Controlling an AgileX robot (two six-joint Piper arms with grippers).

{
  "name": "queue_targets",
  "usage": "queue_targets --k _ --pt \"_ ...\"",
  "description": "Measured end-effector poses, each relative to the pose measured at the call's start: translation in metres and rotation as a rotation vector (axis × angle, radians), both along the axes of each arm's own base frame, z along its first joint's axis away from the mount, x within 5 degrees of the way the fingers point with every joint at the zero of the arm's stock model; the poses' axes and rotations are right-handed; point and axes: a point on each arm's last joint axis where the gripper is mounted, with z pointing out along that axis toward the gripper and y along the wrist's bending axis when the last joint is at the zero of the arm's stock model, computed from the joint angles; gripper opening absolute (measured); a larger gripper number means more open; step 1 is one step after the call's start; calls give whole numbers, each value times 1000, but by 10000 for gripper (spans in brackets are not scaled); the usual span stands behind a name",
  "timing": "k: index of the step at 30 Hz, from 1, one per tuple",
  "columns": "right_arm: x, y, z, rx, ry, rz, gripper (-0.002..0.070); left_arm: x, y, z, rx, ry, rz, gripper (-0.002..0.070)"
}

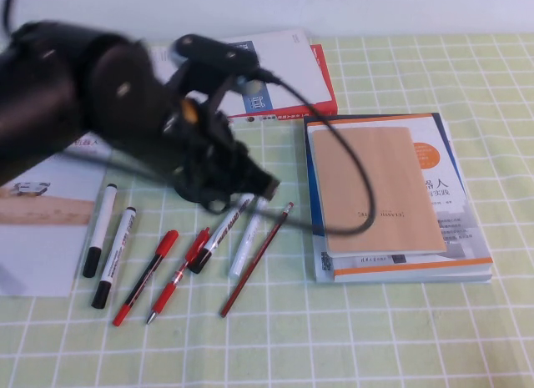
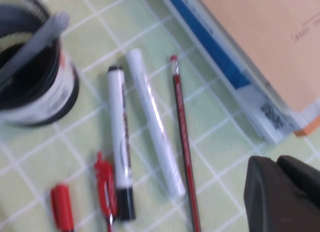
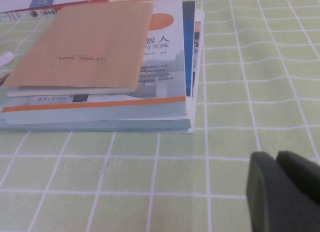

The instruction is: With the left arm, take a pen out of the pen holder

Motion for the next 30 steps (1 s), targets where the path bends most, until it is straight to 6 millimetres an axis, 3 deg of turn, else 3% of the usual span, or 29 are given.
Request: queue_targets --k 9,16,21,30 --pt "0 0 0 2 0 0 -15 -76 61 12 -151 -211 92 0" --pt "0 0 0 5 1 0 -15 -117 93 -2 -254 -307 125 0" --pt "0 0 0 8 1 1 -15 -127 103 -18 -178 -314 104 0" --pt "0 0 0 10 1 1 -15 -126 104 -19 -147 -333 90 -1"
